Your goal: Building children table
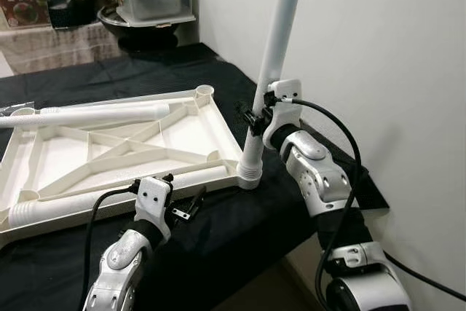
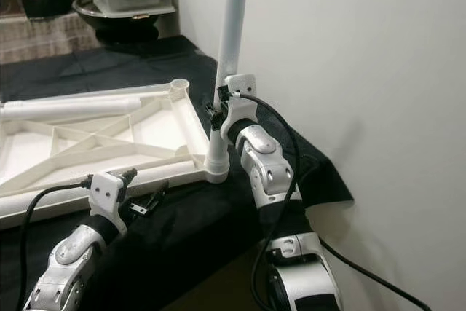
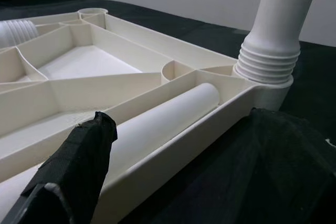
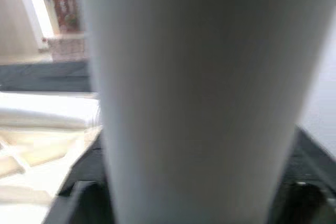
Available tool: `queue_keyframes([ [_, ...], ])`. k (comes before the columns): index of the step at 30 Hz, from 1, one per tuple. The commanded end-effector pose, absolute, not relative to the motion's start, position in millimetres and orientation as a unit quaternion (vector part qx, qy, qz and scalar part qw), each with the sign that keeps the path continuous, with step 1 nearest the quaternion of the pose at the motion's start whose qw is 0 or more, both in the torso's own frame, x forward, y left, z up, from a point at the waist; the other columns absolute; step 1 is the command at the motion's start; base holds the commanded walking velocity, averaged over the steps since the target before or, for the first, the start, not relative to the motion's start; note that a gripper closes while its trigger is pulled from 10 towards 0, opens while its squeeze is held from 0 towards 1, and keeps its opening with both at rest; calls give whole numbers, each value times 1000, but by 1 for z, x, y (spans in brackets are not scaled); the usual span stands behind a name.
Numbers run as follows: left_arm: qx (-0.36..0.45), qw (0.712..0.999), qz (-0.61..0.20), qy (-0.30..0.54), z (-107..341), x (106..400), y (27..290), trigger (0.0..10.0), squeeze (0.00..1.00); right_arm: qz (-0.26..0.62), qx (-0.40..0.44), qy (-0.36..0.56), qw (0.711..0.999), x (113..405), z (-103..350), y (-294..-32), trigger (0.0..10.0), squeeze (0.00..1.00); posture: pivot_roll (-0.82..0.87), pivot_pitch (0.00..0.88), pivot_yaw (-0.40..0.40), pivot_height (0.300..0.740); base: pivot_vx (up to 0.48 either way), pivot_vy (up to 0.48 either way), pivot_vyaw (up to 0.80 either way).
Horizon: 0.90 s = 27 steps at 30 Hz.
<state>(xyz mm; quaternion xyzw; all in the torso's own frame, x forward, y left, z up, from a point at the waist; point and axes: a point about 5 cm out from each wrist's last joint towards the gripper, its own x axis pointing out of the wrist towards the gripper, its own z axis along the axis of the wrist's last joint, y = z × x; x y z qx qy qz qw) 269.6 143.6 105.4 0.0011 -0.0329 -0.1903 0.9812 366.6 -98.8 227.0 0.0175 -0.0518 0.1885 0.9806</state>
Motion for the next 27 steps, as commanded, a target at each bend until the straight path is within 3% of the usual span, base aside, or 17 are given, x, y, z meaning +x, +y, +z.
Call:
queue_keyframes([
  [1, -6, 980, -196, -31, 103, 270, 142, 10000, 0, 183, 14, -79, 980, 364, 237, -101, 10000, 1000, -37, 0, -63, 740, 0, 0, 0],
  [20, -6, 979, -202, -30, 103, 272, 140, 10000, 0, 247, 28, -81, 965, 363, 251, -128, 10000, 1000, -48, 0, -57, 740, 0, 0, 0],
  [21, -6, 979, -202, -30, 103, 272, 140, 10000, 0, 286, 41, -79, 954, 363, 256, -130, 10000, 482, -47, 0, -57, 740, 0, 0, 0],
  [23, -5, 979, -203, -30, 103, 272, 140, 10000, 0, 304, 47, -78, 948, 363, 258, -131, 10000, 482, -47, 0, -57, 740, 0, 0, 0],
  [24, -5, 979, -203, -30, 103, 272, 140, 10000, 0, 327, 55, -72, 941, 363, 259, -132, 10000, 0, -46, 0, -58, 740, 0, 0, 0],
  [27, -4, 978, -205, -30, 103, 272, 140, 10000, 0, 364, 64, -60, 927, 364, 259, -133, 10000, 0, -46, 0, -58, 740, 0, 0, 0],
])
